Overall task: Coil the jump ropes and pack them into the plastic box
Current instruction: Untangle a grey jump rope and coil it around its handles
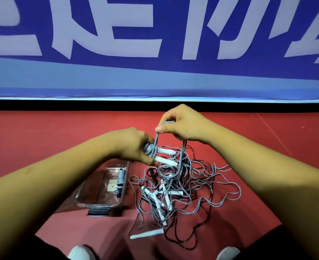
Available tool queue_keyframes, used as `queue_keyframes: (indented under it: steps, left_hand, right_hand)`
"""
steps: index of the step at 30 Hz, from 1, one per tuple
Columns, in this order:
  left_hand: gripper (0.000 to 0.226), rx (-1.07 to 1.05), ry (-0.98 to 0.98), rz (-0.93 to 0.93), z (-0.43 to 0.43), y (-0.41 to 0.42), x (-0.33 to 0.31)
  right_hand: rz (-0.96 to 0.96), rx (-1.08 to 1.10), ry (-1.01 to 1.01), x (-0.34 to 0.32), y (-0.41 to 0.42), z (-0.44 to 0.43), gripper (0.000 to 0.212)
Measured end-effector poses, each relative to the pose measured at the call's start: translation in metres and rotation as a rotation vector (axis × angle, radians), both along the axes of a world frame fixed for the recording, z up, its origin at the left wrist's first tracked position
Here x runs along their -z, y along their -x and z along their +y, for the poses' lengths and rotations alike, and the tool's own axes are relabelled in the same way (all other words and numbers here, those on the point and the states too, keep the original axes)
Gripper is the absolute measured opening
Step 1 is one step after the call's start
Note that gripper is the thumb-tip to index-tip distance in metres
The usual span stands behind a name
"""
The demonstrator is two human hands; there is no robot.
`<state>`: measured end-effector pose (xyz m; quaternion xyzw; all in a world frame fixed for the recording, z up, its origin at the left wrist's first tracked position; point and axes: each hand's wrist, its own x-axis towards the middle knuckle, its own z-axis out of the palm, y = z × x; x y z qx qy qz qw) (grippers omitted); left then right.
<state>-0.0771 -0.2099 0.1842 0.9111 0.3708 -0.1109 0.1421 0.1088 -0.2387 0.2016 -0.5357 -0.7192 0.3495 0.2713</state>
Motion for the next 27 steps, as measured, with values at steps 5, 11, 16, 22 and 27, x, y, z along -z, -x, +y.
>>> queue_keyframes:
  steps: [5, 11, 16, 22, 27]
  left_hand:
    - [0.023, -0.042, 0.453, -0.404, -0.003, 0.011, -0.014]
    - [0.028, -0.237, 0.7, -0.85, -0.005, 0.012, -0.023]
    - [0.045, -0.381, 0.624, -1.057, 0.007, 0.011, -0.027]
    - [0.025, -0.628, 0.439, -1.041, 0.033, 0.028, -0.024]
    - [0.034, -0.54, 0.13, -0.702, 0.044, 0.038, -0.014]
  right_hand:
    - [0.245, 0.036, 0.095, 0.01, -0.02, 0.007, 0.008]
    - [0.415, -0.008, 0.199, 0.024, -0.014, 0.004, 0.037]
    - [0.354, -0.027, 0.346, 0.027, -0.01, 0.006, 0.021]
    - [0.096, -0.006, 0.338, 0.021, 0.003, -0.005, 0.036]
    - [0.013, 0.034, 0.239, 0.008, 0.028, -0.007, 0.032]
